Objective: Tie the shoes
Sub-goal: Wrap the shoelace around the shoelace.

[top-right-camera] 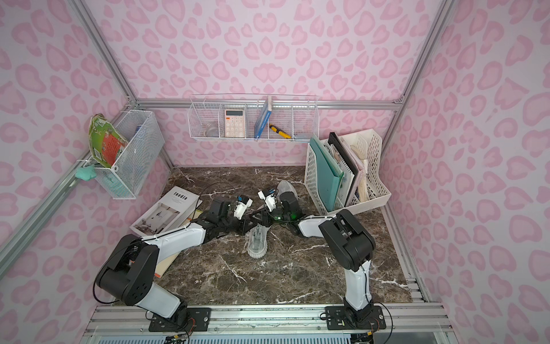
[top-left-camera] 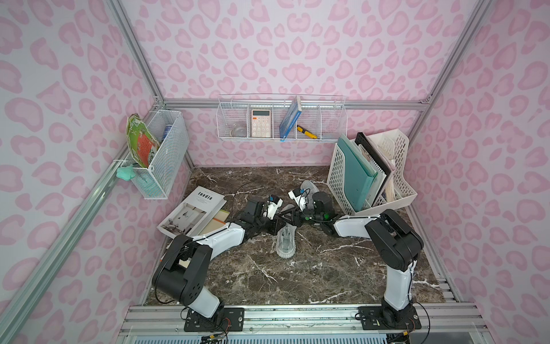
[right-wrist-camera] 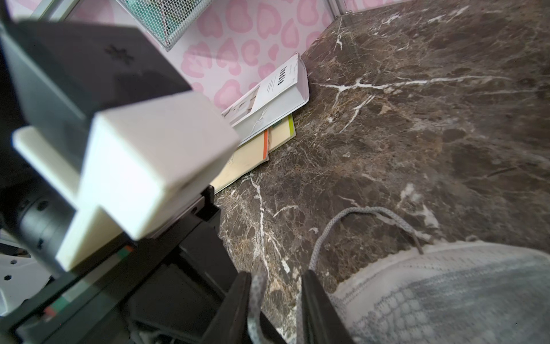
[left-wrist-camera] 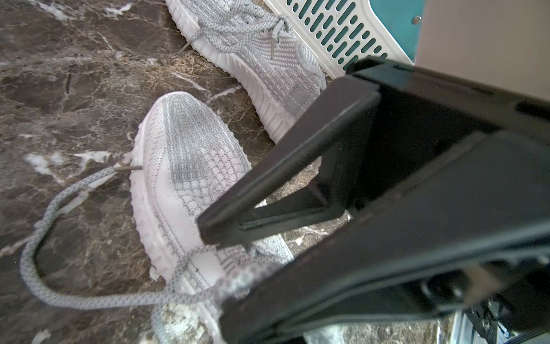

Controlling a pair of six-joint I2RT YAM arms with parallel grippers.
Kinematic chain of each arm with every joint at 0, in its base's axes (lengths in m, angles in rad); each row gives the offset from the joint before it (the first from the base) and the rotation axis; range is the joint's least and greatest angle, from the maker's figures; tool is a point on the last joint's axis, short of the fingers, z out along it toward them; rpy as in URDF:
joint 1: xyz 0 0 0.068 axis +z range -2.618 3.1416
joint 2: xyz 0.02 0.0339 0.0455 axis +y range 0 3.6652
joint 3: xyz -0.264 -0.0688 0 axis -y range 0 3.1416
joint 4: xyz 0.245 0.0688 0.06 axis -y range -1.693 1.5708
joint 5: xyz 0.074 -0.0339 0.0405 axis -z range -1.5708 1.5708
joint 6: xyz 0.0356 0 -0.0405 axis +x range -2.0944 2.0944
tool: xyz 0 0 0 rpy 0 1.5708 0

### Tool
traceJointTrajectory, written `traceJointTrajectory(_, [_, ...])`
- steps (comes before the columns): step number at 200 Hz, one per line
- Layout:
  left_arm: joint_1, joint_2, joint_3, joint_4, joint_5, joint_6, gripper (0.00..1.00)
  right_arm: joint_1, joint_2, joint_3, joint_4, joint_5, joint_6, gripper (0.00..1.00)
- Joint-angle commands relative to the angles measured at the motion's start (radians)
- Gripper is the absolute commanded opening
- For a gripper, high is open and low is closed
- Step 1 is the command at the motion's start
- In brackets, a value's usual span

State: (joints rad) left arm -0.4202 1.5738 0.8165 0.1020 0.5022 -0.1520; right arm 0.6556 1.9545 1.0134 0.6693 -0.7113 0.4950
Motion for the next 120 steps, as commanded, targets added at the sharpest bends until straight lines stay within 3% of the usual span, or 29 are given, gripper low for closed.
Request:
traceJointTrajectory(1, [-0.002, 0.004, 0.009, 0.010, 0.006, 0.012, 0.00, 0.006, 0.002, 0.006, 0.009, -0.014, 0.002, 0.24])
traceJointTrajectory(37, [0.000, -0.003, 0.001, 0.008, -0.011, 0.009, 0.00, -0.011, -0.031, -0.014, 0.009, -0.011, -0.006, 0.00])
traceJointTrajectory(50, [0.000, -0.008, -0.004, 0.009, -0.015, 0.005, 0.00, -0.018, -0.043, -0.023, 0.020, -0.013, -0.005, 0.00])
traceJointTrajectory(120, [0.011, -0.130, -0.106, 0.011, -0.130, -0.057, 0.49, -0.027, -0.049, -0.036, 0.067, -0.024, 0.017, 0.00])
